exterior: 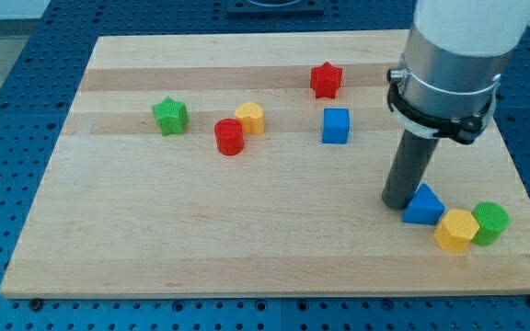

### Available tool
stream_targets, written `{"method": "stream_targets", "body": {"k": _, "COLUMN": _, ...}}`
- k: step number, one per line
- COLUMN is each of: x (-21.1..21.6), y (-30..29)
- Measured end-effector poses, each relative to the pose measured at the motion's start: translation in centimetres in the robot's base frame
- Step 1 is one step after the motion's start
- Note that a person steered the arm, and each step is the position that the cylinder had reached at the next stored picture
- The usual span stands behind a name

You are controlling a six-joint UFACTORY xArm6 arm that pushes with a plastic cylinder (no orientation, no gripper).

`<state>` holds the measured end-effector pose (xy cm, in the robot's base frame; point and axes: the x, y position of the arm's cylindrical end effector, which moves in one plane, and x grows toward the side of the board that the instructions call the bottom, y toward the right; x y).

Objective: Slide green star to red circle

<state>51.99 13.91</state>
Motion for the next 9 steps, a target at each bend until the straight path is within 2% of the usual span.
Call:
{"method": "stream_targets", "body": {"k": 3, "x": 0.0, "y": -0.6}}
{"method": "stream_targets", "body": {"k": 4, "x": 0.9, "y": -5.3}}
{"method": "stream_targets", "body": {"k": 6, "x": -0.2, "y": -31.1}}
{"method": "stream_targets", "body": {"k": 7, "x": -7.9, "y": -39.7}}
{"method": "stream_targets", "body": {"k": 8, "x": -17.8, "y": -39.8}}
{"method": "stream_targets", "body": {"k": 9, "x": -18.3, "y": -33.5}}
